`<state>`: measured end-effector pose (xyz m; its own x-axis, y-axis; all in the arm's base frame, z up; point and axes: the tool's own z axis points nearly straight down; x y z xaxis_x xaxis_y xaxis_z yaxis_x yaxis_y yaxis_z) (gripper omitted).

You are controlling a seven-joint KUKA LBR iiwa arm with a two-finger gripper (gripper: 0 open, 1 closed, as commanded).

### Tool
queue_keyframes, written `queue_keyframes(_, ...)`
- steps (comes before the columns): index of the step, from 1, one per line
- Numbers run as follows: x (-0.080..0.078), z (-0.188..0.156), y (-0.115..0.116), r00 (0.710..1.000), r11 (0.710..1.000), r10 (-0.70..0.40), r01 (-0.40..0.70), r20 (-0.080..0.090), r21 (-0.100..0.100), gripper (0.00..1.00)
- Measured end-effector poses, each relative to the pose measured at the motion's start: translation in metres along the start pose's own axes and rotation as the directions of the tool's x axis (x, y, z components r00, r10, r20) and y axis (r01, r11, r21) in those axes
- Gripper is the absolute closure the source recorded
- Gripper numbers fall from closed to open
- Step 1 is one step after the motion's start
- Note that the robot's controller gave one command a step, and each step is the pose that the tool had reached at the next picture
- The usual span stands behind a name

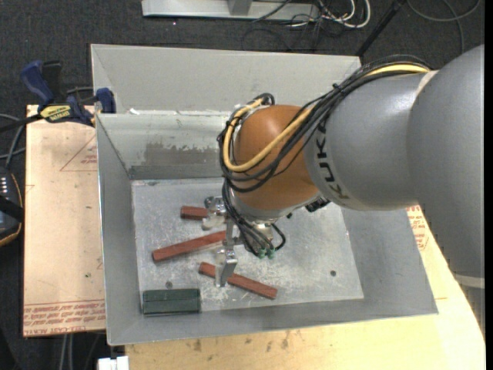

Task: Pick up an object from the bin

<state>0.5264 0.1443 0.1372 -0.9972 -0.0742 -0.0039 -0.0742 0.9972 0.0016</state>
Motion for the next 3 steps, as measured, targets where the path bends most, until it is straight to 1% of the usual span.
queue_keyframes(1,-0.056,0.059,0.021,0.993,0.994,-0.112,0.112,0.02,-0.004,1.0)
queue_keyframes(2,-0.056,0.059,0.021,0.993,0.994,-0.112,0.112,0.02,-0.004,1.0)
queue_keyframes(3,-0.046,-0.133,0.006,0.991,0.991,-0.135,0.135,-0.004,0.0,1.0)
